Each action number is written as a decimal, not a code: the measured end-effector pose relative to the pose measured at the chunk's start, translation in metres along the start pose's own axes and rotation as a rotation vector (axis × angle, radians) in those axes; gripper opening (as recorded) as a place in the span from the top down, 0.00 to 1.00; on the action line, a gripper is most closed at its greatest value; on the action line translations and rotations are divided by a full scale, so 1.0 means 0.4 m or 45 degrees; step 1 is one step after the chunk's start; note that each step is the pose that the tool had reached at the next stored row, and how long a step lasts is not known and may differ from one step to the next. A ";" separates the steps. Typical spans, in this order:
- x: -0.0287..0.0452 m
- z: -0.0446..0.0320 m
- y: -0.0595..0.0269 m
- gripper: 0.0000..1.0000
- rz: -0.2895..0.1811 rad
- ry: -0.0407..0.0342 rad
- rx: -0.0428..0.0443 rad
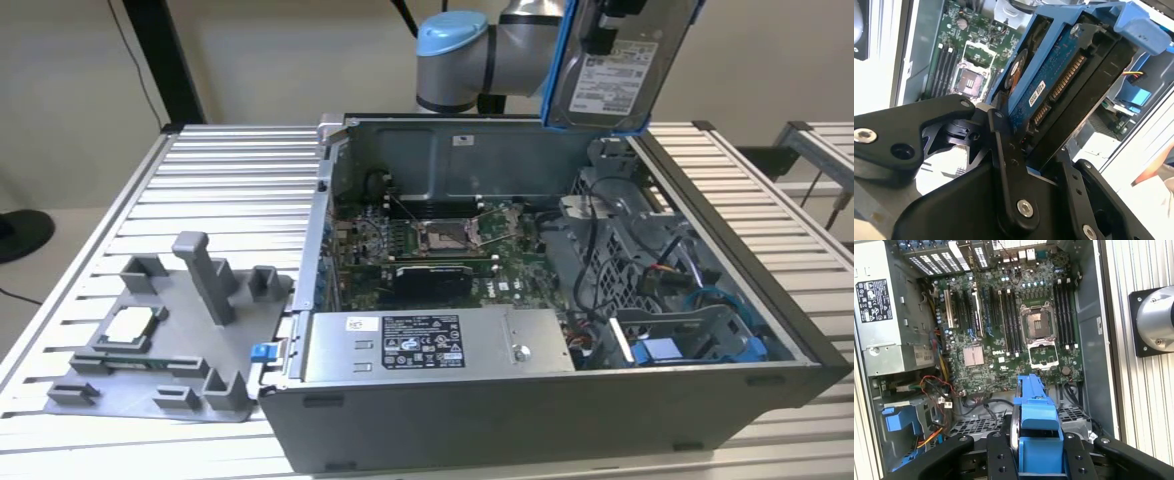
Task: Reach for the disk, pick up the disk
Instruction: 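Pick up the disk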
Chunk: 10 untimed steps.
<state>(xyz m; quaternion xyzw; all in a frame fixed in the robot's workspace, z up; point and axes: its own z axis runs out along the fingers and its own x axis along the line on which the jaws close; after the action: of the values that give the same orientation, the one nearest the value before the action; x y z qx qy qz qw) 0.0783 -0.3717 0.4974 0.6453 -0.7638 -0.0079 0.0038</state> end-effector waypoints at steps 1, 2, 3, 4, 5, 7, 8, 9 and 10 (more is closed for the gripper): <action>0.002 0.000 0.000 1.00 0.000 0.0000 0.000; 0.004 0.000 -0.001 1.00 0.000 0.0001 0.000; 0.006 0.000 -0.001 1.00 0.000 0.0000 0.000; 0.008 0.000 -0.001 1.00 0.000 -0.0001 0.000; 0.010 0.000 -0.002 1.00 0.000 -0.0001 0.000; 0.016 0.000 -0.003 1.00 0.000 0.0000 0.000; 0.018 0.000 -0.003 1.00 0.000 -0.0001 0.000; 0.021 0.000 -0.004 1.00 0.000 -0.0001 0.000; 0.024 0.000 -0.004 1.00 0.000 0.0000 0.000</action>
<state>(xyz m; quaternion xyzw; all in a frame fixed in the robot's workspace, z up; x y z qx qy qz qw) 0.0783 -0.3813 0.4973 0.6453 -0.7639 -0.0080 0.0039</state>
